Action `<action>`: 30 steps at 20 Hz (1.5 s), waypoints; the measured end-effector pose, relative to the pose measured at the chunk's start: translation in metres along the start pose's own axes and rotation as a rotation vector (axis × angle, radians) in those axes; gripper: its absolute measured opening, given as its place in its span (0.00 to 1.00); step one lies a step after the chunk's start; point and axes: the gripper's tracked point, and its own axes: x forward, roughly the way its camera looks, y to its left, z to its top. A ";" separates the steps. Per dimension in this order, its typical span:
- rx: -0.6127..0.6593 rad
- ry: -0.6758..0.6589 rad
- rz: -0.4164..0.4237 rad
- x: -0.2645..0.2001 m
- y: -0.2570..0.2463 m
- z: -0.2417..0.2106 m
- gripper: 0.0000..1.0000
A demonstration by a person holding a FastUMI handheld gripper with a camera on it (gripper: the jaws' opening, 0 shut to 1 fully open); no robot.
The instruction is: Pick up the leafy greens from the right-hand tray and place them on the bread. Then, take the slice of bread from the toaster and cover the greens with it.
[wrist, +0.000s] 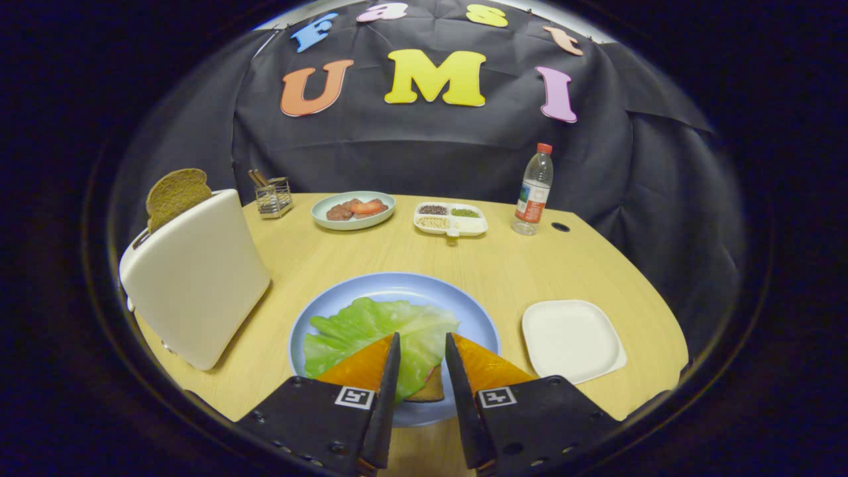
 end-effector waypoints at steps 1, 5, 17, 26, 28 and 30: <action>-0.001 -0.012 0.006 -0.007 0.004 0.002 0.43; 0.005 -0.043 -0.040 -0.039 0.004 0.014 0.92; 0.117 -0.209 0.025 -0.120 0.093 0.088 0.95; 0.054 -0.287 0.064 -0.158 0.179 0.148 0.95; 0.052 -0.282 0.081 -0.155 0.197 0.157 0.95; 0.056 -0.261 0.088 -0.148 0.208 0.164 0.95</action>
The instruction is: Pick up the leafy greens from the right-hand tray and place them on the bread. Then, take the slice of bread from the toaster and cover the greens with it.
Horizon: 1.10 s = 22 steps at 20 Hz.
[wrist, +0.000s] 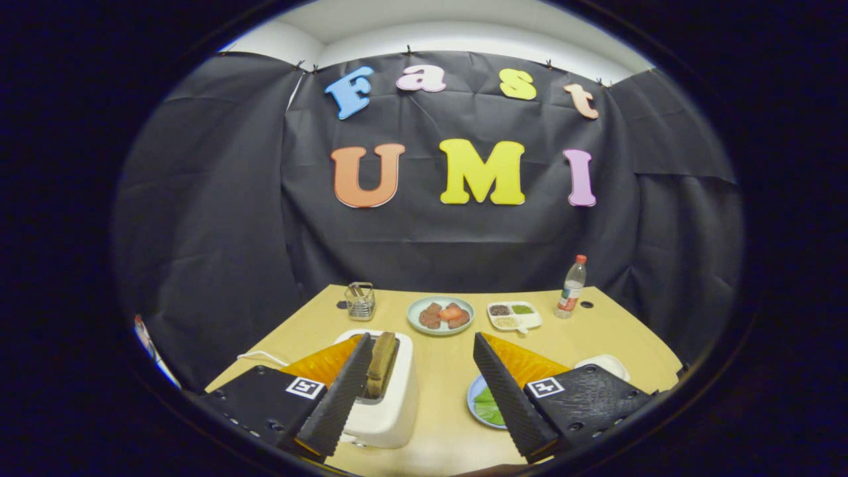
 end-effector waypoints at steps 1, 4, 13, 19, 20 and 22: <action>0.001 0.015 0.003 0.008 0.005 0.000 0.95; -0.011 0.065 0.009 0.030 0.019 -0.002 0.95; 0.048 0.300 0.006 0.093 0.033 -0.051 0.95; 0.037 0.352 0.022 0.102 0.036 -0.066 0.45; 0.038 0.334 0.031 0.102 0.039 -0.064 0.44; 0.040 0.308 0.055 0.103 0.045 -0.062 0.48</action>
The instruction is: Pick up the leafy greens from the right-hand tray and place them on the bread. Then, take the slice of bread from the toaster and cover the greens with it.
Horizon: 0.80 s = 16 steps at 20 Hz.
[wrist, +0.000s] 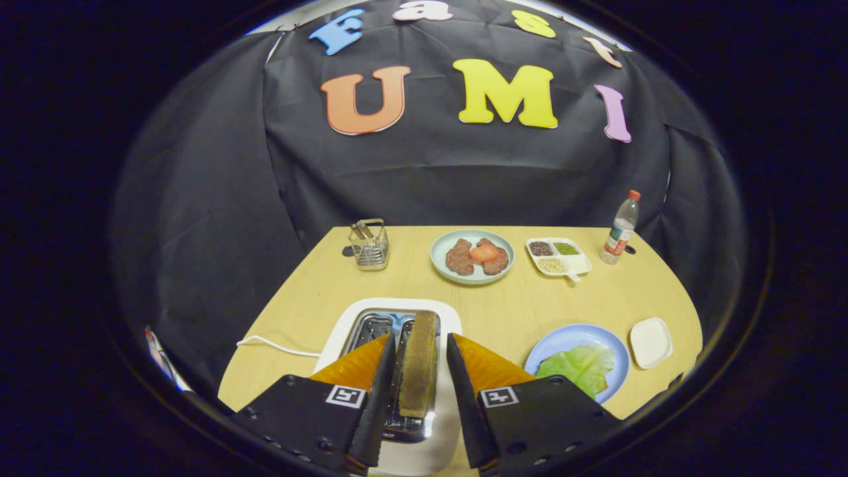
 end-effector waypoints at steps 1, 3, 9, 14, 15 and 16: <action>-0.008 0.008 -0.018 -0.001 -0.003 -0.003 0.09; -0.013 0.003 -0.014 -0.004 -0.001 -0.001 0.09; -0.022 -0.068 0.009 -0.031 0.010 0.025 0.09; -0.024 -0.112 0.008 -0.059 0.012 0.051 0.09; -0.020 -0.120 0.014 -0.065 0.013 0.056 0.09; -0.016 -0.127 0.021 -0.071 0.013 0.062 0.09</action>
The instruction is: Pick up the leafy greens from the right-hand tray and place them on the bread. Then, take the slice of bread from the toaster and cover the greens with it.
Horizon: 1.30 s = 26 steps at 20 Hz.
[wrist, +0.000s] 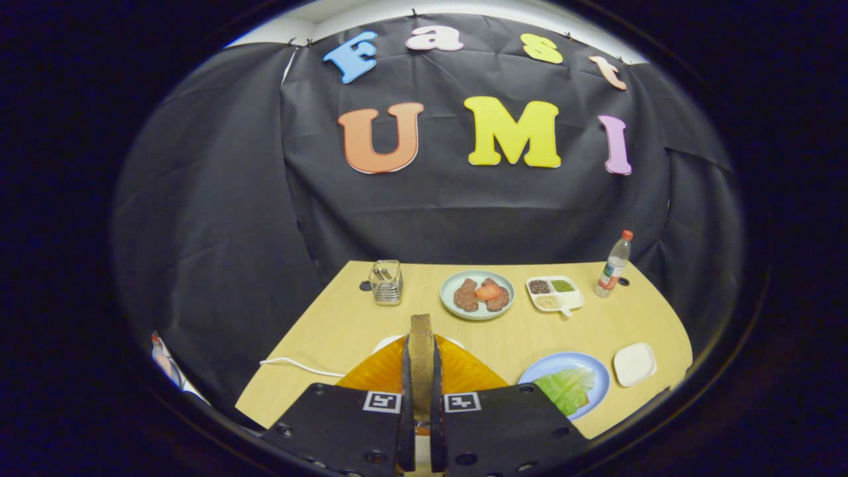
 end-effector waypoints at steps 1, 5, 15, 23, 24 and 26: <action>0.003 -0.010 0.004 -0.004 -0.002 0.005 0.09; 0.014 -0.049 -0.003 -0.022 -0.022 0.018 0.09; 0.075 -0.066 -0.071 -0.022 -0.111 -0.003 0.09; 0.109 0.016 -0.161 0.010 -0.178 -0.069 0.09; 0.111 0.015 -0.162 0.013 -0.184 -0.075 0.09; 0.112 0.024 -0.142 0.021 -0.188 -0.086 0.09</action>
